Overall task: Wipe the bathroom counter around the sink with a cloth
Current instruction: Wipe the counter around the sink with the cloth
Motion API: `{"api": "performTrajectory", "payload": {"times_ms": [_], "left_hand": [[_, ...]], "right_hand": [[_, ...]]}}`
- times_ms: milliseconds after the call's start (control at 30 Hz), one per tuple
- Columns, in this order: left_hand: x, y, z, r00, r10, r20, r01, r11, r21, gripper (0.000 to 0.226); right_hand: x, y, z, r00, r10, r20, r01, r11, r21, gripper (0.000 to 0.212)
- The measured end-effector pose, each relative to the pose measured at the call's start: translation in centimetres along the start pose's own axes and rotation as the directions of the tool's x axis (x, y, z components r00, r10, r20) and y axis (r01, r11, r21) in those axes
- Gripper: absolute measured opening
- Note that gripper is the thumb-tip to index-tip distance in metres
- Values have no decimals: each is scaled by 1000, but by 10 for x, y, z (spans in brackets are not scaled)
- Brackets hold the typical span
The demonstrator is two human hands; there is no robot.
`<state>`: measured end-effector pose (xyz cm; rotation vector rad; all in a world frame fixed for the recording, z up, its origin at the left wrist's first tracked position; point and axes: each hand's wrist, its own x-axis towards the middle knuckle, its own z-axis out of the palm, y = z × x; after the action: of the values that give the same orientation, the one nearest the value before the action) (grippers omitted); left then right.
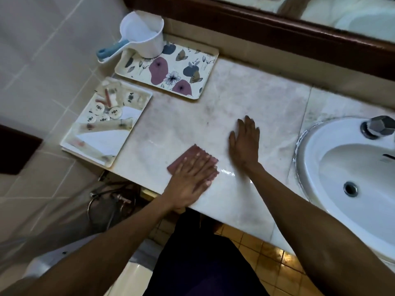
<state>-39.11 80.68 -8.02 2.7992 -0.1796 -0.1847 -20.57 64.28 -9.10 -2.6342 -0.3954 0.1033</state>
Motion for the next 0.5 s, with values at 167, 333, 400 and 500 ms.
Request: {"api": "performTrajectory", "payload": {"times_ms": [167, 333, 400, 500], "left_hand": [[19, -47, -11, 999, 37, -27, -34, 992, 119, 52], [78, -67, -21, 907, -390, -160, 390, 920, -31, 51], [77, -39, -9, 877, -435, -202, 434, 899, -54, 53], [32, -6, 9, 966, -201, -165, 209, 977, 33, 53]], "right_hand": [[-6, -2, 13, 999, -25, 48, 27, 999, -41, 56], [-13, 0, 15, 999, -19, 38, 22, 997, -80, 57], [-13, -1, 15, 999, -18, 29, 20, 995, -93, 57], [-15, -1, 16, 1000, -13, 23, 15, 996, -91, 56]]}}
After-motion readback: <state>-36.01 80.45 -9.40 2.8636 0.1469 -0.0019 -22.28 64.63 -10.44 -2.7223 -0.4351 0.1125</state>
